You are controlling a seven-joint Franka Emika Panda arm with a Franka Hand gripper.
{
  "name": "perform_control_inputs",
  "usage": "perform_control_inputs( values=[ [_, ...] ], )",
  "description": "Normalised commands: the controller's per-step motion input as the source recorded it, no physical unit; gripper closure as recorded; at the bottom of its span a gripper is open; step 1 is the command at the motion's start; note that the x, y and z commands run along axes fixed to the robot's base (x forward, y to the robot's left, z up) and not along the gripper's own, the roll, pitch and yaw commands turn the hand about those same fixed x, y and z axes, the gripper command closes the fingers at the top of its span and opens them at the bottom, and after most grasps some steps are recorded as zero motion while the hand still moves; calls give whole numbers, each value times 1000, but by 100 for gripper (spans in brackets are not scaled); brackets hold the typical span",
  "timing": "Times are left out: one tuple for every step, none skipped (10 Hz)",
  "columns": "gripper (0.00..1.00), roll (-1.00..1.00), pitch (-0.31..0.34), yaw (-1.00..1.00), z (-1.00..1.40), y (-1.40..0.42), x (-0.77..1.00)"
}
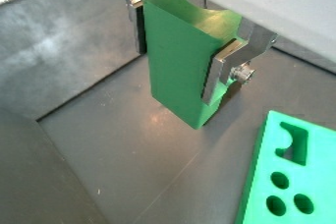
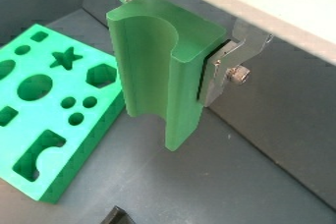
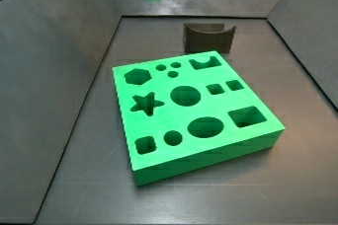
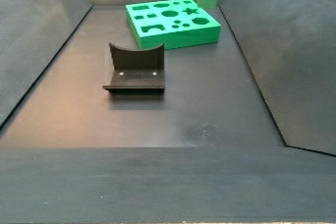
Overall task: Pick up the arch object. Move up. Rotate the arch object. Move to above the board. Insert the arch object.
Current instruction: Move to above the board.
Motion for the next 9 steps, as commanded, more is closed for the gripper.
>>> perform_control_inputs(
  values=[
    [100,-57,92,17,558,-43,7],
    [100,-65,88,10,404,-29,7],
    [100,-78,90,1,201,-20,7],
    [100,-34,56,1000,374,-1000,289],
    [100,-26,57,1000,352,-1000,296],
    [100,-16,63,1000,356,-1000,300],
    [100,-25,69,1000,350,-1000,335],
    [100,-26,72,1000,348,-1000,344],
    [100,-24,77,1000,355,-1000,358]
  ],
)
